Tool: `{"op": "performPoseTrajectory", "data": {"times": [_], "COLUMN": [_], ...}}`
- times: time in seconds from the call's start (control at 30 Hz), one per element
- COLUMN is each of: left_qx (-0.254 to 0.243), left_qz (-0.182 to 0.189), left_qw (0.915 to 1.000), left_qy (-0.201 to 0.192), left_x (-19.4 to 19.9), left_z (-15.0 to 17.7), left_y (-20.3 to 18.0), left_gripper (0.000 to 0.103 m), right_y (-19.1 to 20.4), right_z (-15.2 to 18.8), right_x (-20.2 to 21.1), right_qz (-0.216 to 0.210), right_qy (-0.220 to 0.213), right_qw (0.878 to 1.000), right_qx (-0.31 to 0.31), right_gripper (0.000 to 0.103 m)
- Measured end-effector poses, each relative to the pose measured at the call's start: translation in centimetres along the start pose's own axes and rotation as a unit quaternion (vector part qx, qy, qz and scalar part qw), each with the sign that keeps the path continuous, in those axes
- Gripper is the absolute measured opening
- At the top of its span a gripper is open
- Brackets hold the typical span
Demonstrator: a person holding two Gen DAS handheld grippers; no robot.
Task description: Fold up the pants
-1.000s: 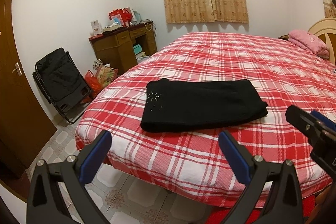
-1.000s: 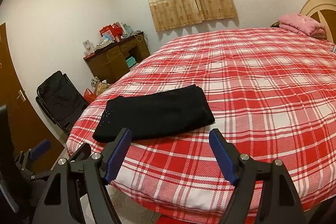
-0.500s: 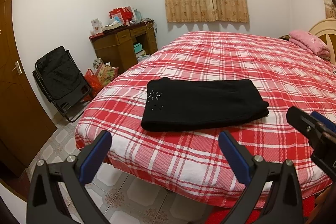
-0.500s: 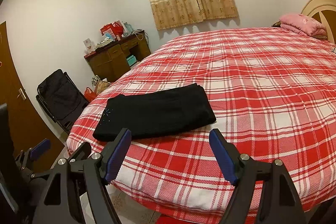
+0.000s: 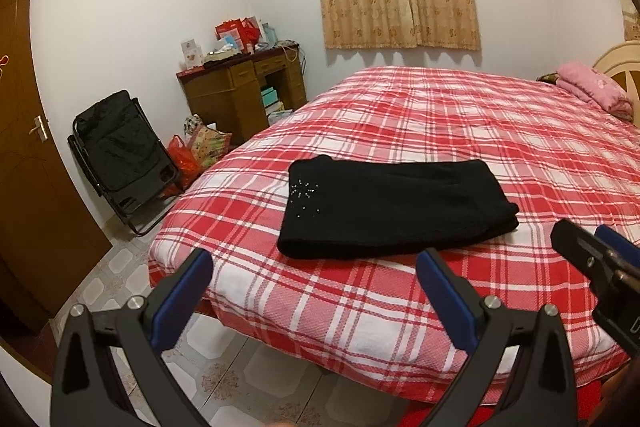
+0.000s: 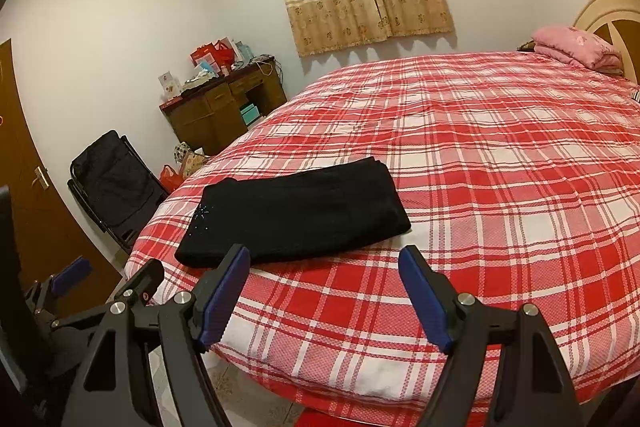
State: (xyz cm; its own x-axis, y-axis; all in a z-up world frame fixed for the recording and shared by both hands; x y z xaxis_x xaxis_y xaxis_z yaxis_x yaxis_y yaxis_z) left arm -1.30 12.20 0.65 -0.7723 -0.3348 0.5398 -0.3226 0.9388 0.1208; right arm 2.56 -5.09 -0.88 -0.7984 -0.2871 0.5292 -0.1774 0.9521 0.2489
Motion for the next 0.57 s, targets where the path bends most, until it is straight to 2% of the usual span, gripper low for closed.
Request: {"op": "performPoseTrajectory", "data": {"times": [0.23, 0.57], "left_qx": [0.01, -0.008], "left_qz": [0.03, 0.019], "left_qw": [0.9993, 0.9998], "left_qy": [0.018, 0.003], "left_x": [-0.37, 0.22], "left_z": [0.37, 0.12], "left_y": [-0.25, -0.59], "left_gripper": [0.103, 0.103], "right_y": [0.01, -0.2], "right_z": [0.06, 0.12], "right_x": [-0.05, -0.09], "right_qz": [0.0, 0.0], "right_qy": [0.004, 0.005], "right_qw": [1.0, 1.0], "right_qx": [-0.001, -0.003], "right_gripper": [0.078, 0.078]}}
Point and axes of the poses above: each gripper's, at about its wrist camera, not at the fingertips, and x roughly against the way its jaws point, y to its left, z to its underside, the point moved 3 cm from there along -x, roughly the way its jaws point
